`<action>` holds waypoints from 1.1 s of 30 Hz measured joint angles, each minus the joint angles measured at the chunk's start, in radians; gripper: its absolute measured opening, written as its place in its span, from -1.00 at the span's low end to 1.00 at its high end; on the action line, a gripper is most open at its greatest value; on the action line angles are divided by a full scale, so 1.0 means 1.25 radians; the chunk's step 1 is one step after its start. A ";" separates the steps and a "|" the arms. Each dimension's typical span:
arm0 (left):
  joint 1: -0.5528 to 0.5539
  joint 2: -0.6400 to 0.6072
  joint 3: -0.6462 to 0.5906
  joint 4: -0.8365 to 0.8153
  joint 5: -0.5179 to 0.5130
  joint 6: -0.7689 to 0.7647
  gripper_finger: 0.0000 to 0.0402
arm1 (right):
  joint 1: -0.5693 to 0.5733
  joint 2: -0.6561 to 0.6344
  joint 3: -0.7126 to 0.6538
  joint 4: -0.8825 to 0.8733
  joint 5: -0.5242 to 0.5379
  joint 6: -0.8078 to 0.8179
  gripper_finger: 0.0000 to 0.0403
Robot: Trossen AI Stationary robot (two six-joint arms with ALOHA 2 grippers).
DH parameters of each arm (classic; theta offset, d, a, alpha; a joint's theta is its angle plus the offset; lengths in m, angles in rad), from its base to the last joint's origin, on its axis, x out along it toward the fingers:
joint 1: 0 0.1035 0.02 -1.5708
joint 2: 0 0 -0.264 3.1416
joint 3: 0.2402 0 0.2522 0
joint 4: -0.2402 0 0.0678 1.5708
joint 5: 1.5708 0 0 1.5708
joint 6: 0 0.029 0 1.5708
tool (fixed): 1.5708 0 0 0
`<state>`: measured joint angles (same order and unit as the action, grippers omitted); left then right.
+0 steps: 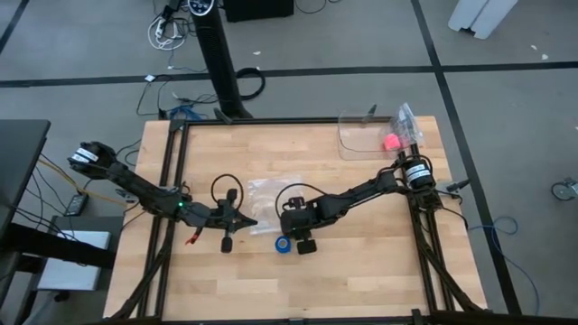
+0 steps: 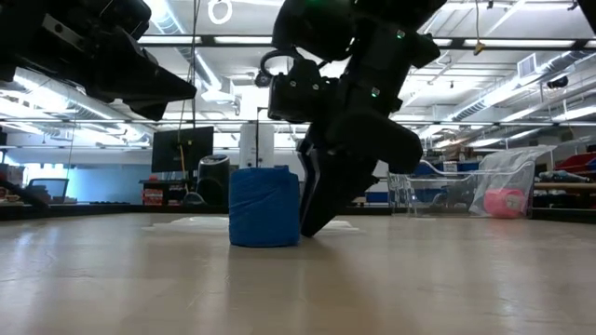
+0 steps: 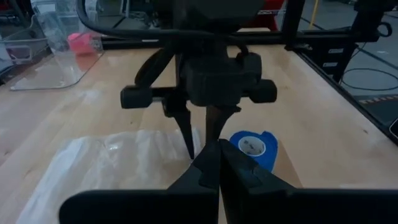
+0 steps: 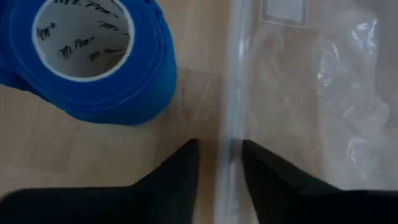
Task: Roll bandage
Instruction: Open the transparent zip bag
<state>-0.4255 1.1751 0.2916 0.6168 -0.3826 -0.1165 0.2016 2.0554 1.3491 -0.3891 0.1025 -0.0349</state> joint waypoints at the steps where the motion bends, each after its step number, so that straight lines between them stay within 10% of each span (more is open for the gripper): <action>1: 0.000 0.000 0.000 0.001 0.000 0.000 -0.97 | -0.001 0.000 0.000 0.001 0.001 0.000 -0.54; 5: 0.000 0.000 0.000 0.021 -0.016 0.020 -0.97 | -0.012 0.002 0.003 -0.002 -0.008 -0.022 -0.94; 24: -0.076 -0.010 0.203 0.037 -0.219 0.387 -0.86 | -0.013 -0.310 0.002 -0.108 0.128 0.012 -0.99; 33: -0.174 -0.008 0.456 -0.504 -0.391 0.153 -0.39 | 0.028 -0.394 0.002 -0.146 0.243 0.005 -0.99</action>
<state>-0.6424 1.1654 0.8610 -0.0130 -0.8713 0.0743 0.2360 1.5626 1.3521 -0.5712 0.4063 -0.0291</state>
